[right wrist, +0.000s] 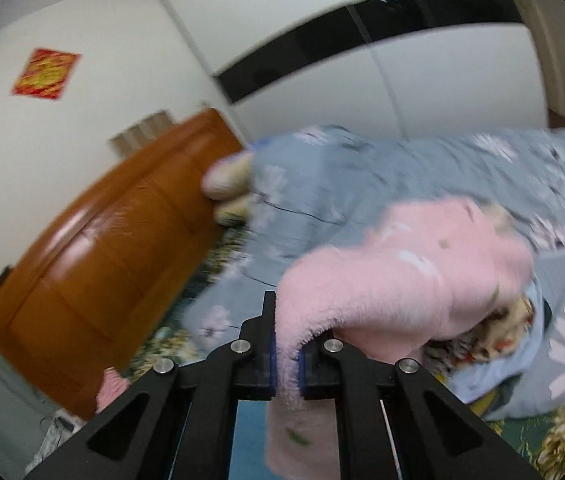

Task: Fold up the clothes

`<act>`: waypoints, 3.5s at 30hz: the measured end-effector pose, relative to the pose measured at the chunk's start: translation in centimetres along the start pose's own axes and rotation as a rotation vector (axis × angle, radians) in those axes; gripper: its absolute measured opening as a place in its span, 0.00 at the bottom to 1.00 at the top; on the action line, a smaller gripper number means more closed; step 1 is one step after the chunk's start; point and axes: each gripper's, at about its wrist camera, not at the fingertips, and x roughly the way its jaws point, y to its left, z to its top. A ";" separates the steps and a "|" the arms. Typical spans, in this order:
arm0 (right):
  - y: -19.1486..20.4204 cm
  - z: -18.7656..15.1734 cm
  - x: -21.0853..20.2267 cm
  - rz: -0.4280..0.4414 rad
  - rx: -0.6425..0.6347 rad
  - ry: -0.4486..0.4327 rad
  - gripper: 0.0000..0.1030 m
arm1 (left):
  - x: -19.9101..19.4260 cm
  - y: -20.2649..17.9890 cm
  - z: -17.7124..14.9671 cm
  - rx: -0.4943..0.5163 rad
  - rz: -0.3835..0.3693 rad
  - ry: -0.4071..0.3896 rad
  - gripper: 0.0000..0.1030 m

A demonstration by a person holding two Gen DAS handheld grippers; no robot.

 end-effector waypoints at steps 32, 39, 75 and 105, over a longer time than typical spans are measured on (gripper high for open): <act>-26.0 -24.1 -5.2 -0.401 0.294 0.445 0.07 | 3.7 8.2 -8.4 -0.207 0.045 0.196 1.00; -28.2 -24.9 -6.8 -0.515 0.242 0.568 0.27 | 6.7 8.8 -10.4 -0.229 0.134 0.275 0.99; -6.2 -38.4 11.2 -0.494 -0.086 0.794 0.64 | 9.7 17.4 -15.0 -0.154 0.258 0.615 0.97; -23.6 -18.9 -31.1 -0.633 0.379 0.092 0.12 | 0.0 15.4 0.8 -0.138 0.459 0.119 0.07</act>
